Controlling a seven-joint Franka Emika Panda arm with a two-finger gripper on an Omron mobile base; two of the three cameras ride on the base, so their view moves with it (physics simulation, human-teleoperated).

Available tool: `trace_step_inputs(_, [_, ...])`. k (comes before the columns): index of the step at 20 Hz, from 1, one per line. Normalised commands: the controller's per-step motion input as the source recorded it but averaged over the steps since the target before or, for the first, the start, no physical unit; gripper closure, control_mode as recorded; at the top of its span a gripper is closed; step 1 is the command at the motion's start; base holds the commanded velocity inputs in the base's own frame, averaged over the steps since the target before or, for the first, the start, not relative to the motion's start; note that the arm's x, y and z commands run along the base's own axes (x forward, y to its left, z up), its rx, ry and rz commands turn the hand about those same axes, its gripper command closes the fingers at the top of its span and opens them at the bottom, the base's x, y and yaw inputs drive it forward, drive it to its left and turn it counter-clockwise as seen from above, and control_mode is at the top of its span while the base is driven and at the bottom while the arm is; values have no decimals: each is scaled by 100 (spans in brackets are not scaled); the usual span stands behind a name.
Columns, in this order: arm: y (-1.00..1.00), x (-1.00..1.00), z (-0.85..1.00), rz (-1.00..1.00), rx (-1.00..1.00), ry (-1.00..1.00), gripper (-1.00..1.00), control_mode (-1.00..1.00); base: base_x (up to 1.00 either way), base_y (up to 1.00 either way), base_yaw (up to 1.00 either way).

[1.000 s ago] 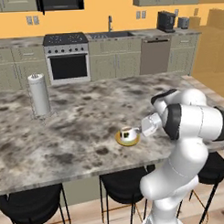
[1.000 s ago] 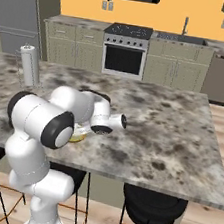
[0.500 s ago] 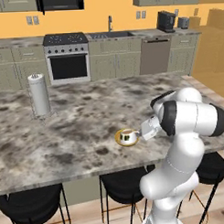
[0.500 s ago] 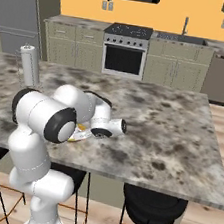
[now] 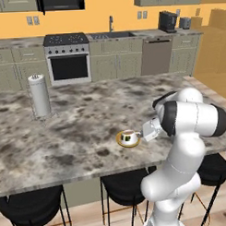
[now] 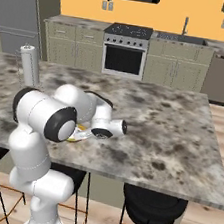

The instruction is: Pick the cup of tea, navigate to the dining table, and place it on the saucer.

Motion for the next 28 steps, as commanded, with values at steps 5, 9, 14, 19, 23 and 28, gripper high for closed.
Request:
trace_step_inputs(5, [0,0,0,0,2,2,100,-100,0,0,0])
trace_step_inputs(9, [0,0,0,0,0,1,100,-100,0,0,0])
trace_step_inputs(14, [0,0,0,0,0,3,-100,-100,0,0,0])
trace_step_inputs(19, [0,0,0,0,0,1,-100,-100,0,0,0])
trace_step_inputs(23, [-5,-2,37,0,1,-4,-100,-100,0,0,0])
trace_step_inputs(28, [0,-23,99,0,5,-8,-100,-100,0,0,0])
